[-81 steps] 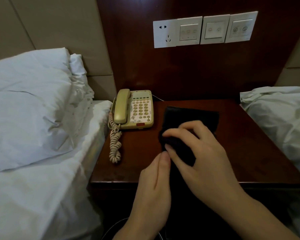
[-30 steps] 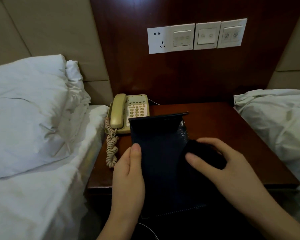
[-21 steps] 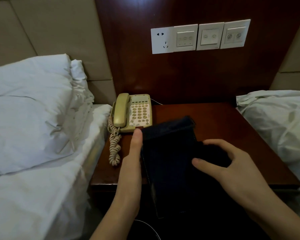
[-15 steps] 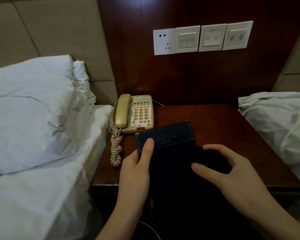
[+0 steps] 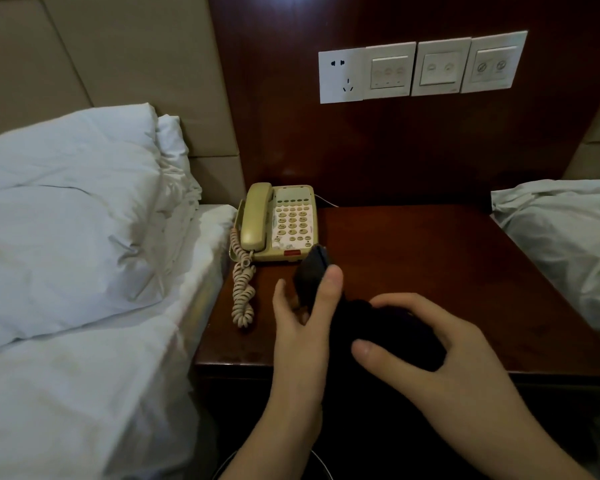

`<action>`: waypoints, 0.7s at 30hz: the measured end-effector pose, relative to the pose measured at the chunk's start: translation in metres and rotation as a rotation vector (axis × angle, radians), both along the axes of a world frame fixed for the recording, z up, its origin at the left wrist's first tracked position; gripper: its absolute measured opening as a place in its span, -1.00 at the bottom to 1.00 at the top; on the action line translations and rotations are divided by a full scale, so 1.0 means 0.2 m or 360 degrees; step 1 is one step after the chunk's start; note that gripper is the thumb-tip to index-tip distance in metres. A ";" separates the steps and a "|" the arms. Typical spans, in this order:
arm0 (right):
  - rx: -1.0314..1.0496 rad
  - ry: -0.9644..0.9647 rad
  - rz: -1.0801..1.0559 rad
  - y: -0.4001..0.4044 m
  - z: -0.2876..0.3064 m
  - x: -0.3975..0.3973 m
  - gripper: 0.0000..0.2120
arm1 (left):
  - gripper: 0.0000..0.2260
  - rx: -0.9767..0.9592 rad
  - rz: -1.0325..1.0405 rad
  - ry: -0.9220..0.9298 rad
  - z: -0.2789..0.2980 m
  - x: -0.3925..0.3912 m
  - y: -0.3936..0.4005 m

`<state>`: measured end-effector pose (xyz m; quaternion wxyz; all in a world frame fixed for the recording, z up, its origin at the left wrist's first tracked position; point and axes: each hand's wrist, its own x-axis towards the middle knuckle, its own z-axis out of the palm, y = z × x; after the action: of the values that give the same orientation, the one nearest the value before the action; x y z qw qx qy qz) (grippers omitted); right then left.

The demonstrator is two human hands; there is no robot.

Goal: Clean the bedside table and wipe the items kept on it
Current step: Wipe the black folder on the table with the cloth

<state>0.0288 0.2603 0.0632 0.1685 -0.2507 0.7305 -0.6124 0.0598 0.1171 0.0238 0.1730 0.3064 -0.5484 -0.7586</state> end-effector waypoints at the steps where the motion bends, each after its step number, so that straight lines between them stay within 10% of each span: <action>1: -0.0058 -0.0041 0.0018 -0.01 0.01 0.01 -0.70 | -0.07 0.0184 -0.0066 0.0042 -0.01 0.00 0.00; 5: -0.0254 -0.0102 -0.0090 -0.01 0.04 0.02 -0.73 | -0.49 0.0564 -0.0149 0.0284 -0.01 0.01 -0.02; 21: -0.0312 -0.0795 -0.0203 0.07 0.06 -0.14 -0.84 | -0.49 0.0753 -0.0165 0.0197 0.05 0.04 -0.08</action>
<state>0.0010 0.2753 0.0749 0.2795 -0.0606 0.6179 -0.7324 0.0668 0.1001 0.0330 0.0907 0.2627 -0.3589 -0.8910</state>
